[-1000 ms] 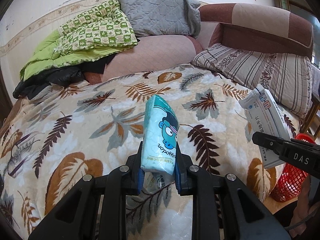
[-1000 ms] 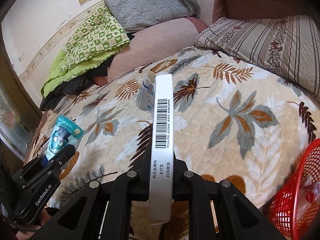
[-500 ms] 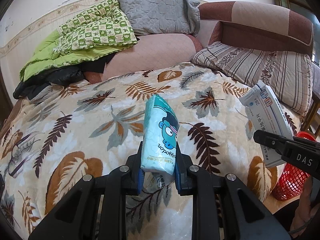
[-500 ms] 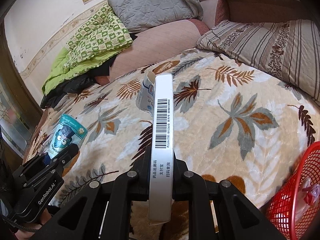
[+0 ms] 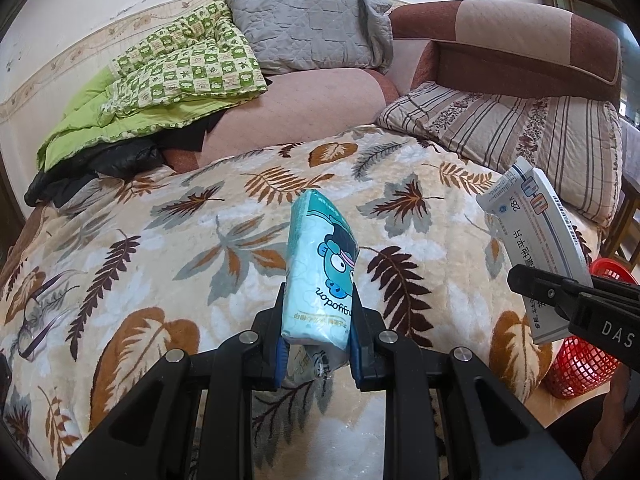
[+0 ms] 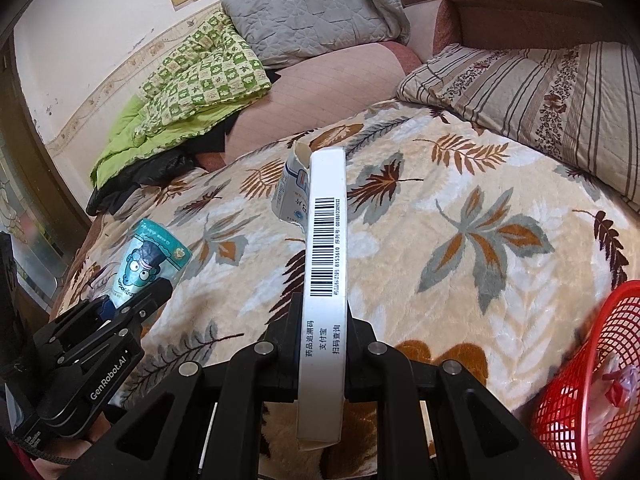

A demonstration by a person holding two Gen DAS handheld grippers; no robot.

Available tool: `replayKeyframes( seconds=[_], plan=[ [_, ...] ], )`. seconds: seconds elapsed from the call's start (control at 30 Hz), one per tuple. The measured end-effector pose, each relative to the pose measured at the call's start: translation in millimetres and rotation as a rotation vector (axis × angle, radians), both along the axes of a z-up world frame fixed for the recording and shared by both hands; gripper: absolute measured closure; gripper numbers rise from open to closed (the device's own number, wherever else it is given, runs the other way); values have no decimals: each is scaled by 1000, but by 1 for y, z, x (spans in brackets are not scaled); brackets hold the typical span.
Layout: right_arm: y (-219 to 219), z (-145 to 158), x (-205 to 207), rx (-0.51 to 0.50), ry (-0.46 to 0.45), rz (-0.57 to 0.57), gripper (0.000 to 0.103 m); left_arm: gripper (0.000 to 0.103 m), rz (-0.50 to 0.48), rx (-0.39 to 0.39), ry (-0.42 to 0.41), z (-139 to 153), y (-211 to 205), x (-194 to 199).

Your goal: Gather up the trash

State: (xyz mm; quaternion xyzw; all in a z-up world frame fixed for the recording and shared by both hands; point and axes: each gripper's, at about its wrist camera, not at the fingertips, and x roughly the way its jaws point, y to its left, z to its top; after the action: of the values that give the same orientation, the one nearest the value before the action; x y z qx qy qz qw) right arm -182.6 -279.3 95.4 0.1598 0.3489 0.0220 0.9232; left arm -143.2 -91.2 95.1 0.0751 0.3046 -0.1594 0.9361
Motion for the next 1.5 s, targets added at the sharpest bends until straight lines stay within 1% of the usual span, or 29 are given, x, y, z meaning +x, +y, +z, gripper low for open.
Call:
replayKeyframes(
  seconds=[0.6, 0.7, 0.8, 0.9, 0.97, 1.07, 1.17, 1.23, 1.33, 1.4, 1.47, 1.5],
  plan=[
    [3, 4, -13, 10, -15, 6, 88, 80, -29, 6, -8, 4, -10, -5],
    [-2, 4, -15, 40, -11, 0, 88, 80, -45, -2, 2, 6, -13, -6],
    [-14, 7, -24, 79, -14, -20, 88, 80, -87, -16, 19, 9, -22, -7],
    [-34, 15, -41, 90, -30, -66, 88, 80, -146, -33, 23, 15, -39, -12],
    [-51, 20, -56, 96, -39, -107, 88, 80, -203, -33, 17, 21, -59, -18],
    [-84, 28, -82, 110, -54, -202, 88, 80, -298, -49, 19, 29, -92, -29],
    [-118, 33, -110, 69, -53, -323, 88, 80, -406, -71, 43, 35, -131, -40],
    [-142, 35, -130, 49, -48, -405, 88, 80, -480, -94, 78, 37, -158, -49],
    [-175, 29, -153, 53, -19, -499, 87, 80, -582, -126, 149, 35, -199, -61],
    [-193, 21, -165, 64, 2, -547, 87, 79, -643, -141, 202, 30, -226, -68],
    [-207, 10, -173, 70, 30, -580, 87, 79, -708, -140, 262, 21, -258, -77],
    [-214, 4, -175, 82, 36, -590, 87, 77, -728, -136, 279, 17, -268, -80]
  ],
)
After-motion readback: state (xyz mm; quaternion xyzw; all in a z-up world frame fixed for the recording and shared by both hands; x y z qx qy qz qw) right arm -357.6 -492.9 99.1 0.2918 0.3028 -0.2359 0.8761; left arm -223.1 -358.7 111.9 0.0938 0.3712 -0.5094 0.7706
